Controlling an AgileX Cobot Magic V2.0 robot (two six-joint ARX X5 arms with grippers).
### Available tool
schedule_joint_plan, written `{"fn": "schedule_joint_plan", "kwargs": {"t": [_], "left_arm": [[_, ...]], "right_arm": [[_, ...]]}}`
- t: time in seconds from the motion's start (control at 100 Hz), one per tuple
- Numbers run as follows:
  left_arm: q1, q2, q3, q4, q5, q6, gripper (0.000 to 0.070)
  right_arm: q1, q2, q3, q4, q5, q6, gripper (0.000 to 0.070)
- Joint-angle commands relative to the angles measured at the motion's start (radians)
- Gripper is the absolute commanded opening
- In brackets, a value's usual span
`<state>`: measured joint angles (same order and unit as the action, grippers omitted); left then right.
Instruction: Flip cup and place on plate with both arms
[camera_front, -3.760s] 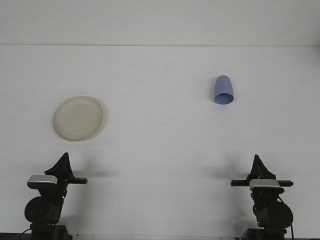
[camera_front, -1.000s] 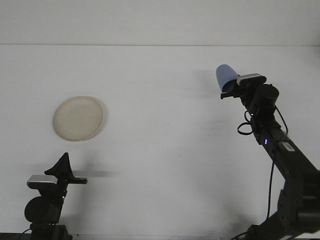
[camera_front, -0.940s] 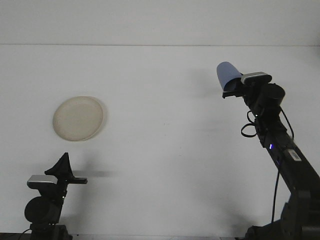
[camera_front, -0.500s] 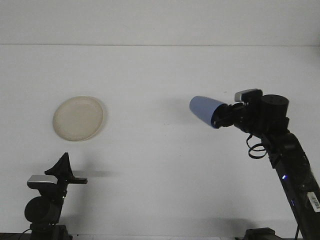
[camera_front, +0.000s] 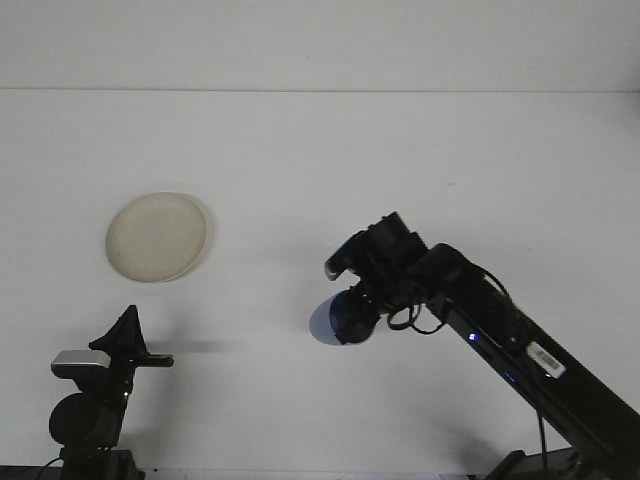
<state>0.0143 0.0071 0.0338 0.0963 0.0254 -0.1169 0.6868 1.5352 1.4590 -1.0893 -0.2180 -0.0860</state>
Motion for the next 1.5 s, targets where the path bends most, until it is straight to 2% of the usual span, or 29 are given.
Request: {"fn": "schedule_joint_plan", "kwargs": {"t": [0.0, 0.09, 0.24, 0.47, 0.69, 0.76, 0.88, 0.91, 0.97, 1.1, 1.24, 1.32, 1.4, 1.49], "left_arm": [[-0.002, -0.002, -0.018, 0.010, 0.000, -0.100, 0.0013], [-0.002, -0.002, -0.018, 0.010, 0.000, -0.163, 0.0013], [-0.002, -0.002, -0.018, 0.010, 0.000, -0.214, 0.0013], [-0.002, -0.002, -0.018, 0.010, 0.000, -0.222, 0.0012], [-0.002, -0.002, -0.018, 0.010, 0.000, -0.284, 0.0012], [-0.002, -0.002, -0.018, 0.010, 0.000, -0.300, 0.0013], [-0.002, -0.002, -0.012, 0.010, 0.001, -0.359, 0.0012], [-0.002, -0.002, -0.010, 0.010, 0.001, -0.381, 0.0012], [-0.002, -0.002, -0.002, 0.010, 0.004, -0.421, 0.0011], [-0.002, -0.002, 0.017, 0.007, 0.102, -0.467, 0.0012], [-0.002, -0.002, 0.061, -0.023, 0.245, -0.488, 0.0012], [-0.002, 0.008, 0.107, -0.074, 0.282, -0.487, 0.0012], [-0.002, 0.036, 0.168, -0.139, 0.291, -0.481, 0.0012], [-0.002, 0.096, 0.252, -0.202, 0.294, -0.411, 0.0012]], "right_arm": [[0.053, 0.066, 0.061, -0.030, 0.054, -0.023, 0.0000], [0.104, 0.142, 0.126, -0.077, 0.106, -0.024, 0.0000], [0.147, 0.254, 0.211, -0.145, 0.144, -0.024, 0.0000], [0.164, 0.340, 0.220, -0.148, 0.140, -0.027, 0.0000], [0.172, 0.388, 0.219, -0.148, 0.135, -0.046, 0.0001], [0.174, 0.397, 0.219, -0.148, 0.131, -0.055, 0.0064], [0.178, 0.397, 0.219, -0.149, 0.126, -0.068, 0.0347], [0.179, 0.393, 0.220, -0.150, 0.112, -0.068, 0.0373], [0.175, 0.371, 0.226, -0.153, 0.068, -0.069, 0.0376], [0.152, 0.287, 0.262, -0.151, 0.008, -0.066, 0.0375], [0.108, 0.140, 0.276, -0.078, 0.017, -0.055, 0.0374], [0.061, 0.053, 0.276, -0.012, 0.031, -0.023, 0.0373], [0.003, -0.027, 0.275, 0.037, 0.080, 0.036, 0.0373], [-0.069, -0.109, 0.269, 0.063, 0.129, 0.037, 0.0373]]}}
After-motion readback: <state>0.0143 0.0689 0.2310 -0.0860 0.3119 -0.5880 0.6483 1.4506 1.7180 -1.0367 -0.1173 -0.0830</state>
